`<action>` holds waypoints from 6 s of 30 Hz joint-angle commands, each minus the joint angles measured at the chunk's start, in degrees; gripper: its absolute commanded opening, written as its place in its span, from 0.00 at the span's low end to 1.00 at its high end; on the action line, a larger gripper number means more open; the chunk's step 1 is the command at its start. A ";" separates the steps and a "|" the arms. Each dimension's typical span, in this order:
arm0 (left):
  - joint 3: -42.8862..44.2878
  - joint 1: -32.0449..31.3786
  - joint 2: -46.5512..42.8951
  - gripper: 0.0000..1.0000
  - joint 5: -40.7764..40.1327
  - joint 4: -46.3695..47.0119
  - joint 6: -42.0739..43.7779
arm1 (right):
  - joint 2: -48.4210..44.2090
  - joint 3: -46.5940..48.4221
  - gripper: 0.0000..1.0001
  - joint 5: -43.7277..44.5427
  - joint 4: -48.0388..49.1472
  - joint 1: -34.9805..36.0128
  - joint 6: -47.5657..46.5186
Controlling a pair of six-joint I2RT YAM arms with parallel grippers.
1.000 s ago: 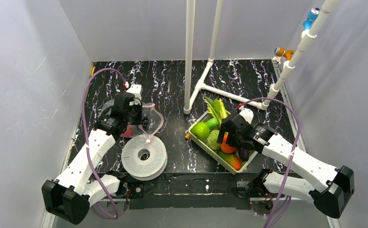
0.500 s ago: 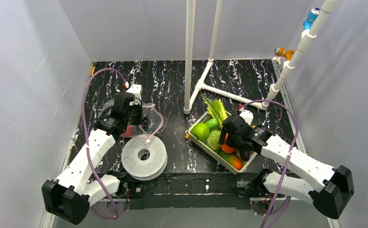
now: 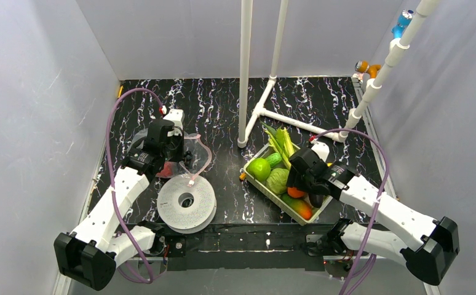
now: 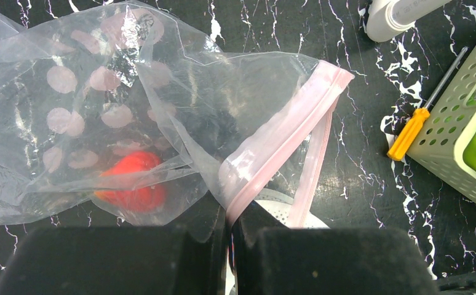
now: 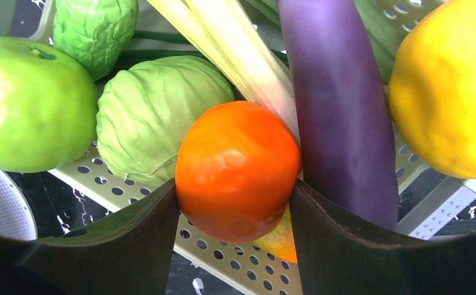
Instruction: Place the food in the zip-top bag and seal the zipper
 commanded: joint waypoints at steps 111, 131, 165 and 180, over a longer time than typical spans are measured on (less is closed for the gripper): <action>-1.22 -0.14 -9.59 0.00 -0.14 2.49 -0.54 | 38.17 31.25 0.77 -25.19 37.26 10.71 -10.36; -1.23 -0.14 -10.52 0.00 0.64 2.72 -0.57 | 48.47 37.08 0.45 -25.98 37.36 10.10 -8.10; 28.12 -0.16 -1.77 0.00 0.49 -16.24 -20.35 | 37.64 60.86 0.01 -18.28 15.30 9.45 -22.75; 24.35 0.44 1.88 0.00 10.43 -14.69 -14.88 | 35.72 59.51 0.01 -20.32 19.16 9.14 -24.43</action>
